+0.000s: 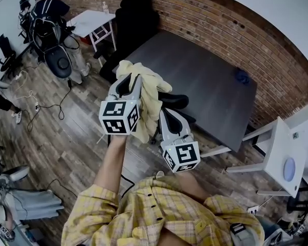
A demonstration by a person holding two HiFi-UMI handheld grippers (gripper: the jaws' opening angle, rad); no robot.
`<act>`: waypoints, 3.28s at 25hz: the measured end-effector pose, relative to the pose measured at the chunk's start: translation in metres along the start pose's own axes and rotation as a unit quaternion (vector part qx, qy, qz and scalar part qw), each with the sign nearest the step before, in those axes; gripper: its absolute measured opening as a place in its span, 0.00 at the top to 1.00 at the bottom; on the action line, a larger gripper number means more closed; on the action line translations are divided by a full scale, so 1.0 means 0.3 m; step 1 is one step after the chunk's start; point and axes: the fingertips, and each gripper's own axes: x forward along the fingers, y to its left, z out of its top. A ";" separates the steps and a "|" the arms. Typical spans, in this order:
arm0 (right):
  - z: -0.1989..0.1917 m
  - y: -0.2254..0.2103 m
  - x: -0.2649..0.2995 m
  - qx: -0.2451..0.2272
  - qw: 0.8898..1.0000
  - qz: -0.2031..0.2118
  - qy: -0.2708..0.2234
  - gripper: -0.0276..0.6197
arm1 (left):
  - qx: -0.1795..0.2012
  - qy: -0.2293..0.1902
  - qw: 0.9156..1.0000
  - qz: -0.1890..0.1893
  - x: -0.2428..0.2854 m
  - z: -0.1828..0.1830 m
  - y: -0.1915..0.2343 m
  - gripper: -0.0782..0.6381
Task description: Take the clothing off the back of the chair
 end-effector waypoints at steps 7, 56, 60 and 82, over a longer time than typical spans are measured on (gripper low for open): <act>0.005 0.025 -0.004 -0.001 1.000 0.006 -0.001 0.96 | -0.008 -0.037 0.999 0.003 -0.067 0.120 -0.004 0.77; -0.005 0.148 -0.058 0.004 1.000 0.027 0.003 0.96 | -0.029 -0.022 0.997 0.065 -0.436 -0.077 -0.051 0.77; -0.012 0.150 -0.072 0.006 1.000 0.028 0.005 0.96 | -0.032 -0.022 0.997 0.069 -0.449 -0.104 -0.063 0.77; -0.036 0.191 -0.141 0.002 0.999 0.040 0.016 0.96 | -0.026 -0.020 0.994 0.101 -0.534 -0.207 -0.118 0.76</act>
